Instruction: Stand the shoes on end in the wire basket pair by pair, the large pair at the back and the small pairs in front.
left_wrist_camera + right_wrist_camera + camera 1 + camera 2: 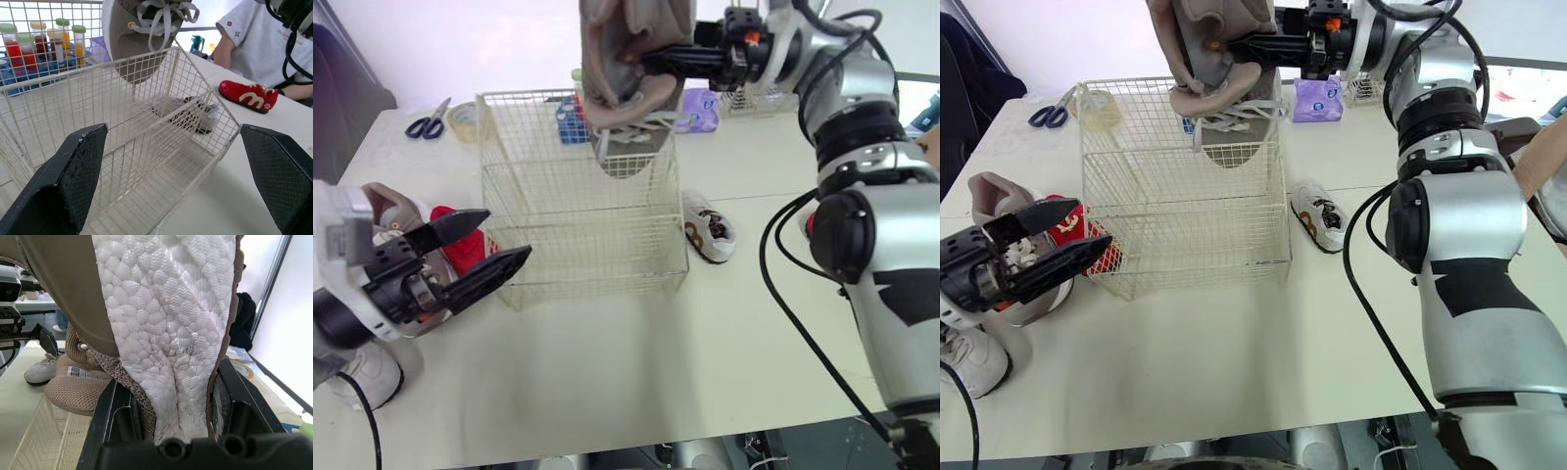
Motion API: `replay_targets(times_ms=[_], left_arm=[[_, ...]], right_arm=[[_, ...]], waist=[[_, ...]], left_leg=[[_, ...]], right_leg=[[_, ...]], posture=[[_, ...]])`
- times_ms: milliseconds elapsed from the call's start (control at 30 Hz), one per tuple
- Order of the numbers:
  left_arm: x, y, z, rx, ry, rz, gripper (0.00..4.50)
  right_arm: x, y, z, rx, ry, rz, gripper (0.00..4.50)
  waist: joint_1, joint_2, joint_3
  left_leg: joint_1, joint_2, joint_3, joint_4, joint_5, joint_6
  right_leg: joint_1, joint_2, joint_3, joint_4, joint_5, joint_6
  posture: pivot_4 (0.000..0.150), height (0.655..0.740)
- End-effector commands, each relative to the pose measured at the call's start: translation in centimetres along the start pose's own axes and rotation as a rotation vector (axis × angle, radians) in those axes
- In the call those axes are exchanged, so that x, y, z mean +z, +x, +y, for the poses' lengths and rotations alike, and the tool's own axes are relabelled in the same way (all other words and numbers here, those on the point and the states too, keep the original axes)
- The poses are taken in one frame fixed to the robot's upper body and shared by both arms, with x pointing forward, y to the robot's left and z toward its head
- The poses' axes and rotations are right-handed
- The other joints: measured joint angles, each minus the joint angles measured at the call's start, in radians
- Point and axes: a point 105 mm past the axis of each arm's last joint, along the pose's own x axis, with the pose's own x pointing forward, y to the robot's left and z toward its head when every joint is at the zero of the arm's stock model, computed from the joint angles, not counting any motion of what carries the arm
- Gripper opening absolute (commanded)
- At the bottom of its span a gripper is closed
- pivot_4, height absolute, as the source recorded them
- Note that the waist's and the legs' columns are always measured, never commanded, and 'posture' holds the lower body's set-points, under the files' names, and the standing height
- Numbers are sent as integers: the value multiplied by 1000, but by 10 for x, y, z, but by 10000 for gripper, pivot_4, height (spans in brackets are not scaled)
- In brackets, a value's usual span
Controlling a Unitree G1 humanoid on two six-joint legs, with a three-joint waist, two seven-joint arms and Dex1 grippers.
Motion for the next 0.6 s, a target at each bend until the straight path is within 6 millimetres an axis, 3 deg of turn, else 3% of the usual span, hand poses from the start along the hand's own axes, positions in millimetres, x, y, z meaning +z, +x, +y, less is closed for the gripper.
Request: replay_targets(times_ms=[33,600], left_arm=[[3,1,-1,-5,14,-29,44873],[1,7,4,-7,5,-38,44873]], right_arm=[[-12,-5,-1,-22,47,18,12856],[-34,11,10,72,18,122,12856]], waist=[[1,0,0],[-5,0,0]], left_leg=[[0,0,0,0,0,0],[1,0,0,0,1,-1]], right_leg=[[0,0,0,0,0,0],[1,0,0,0,0,0]], posture=[[1500,7400],[1500,7400]])
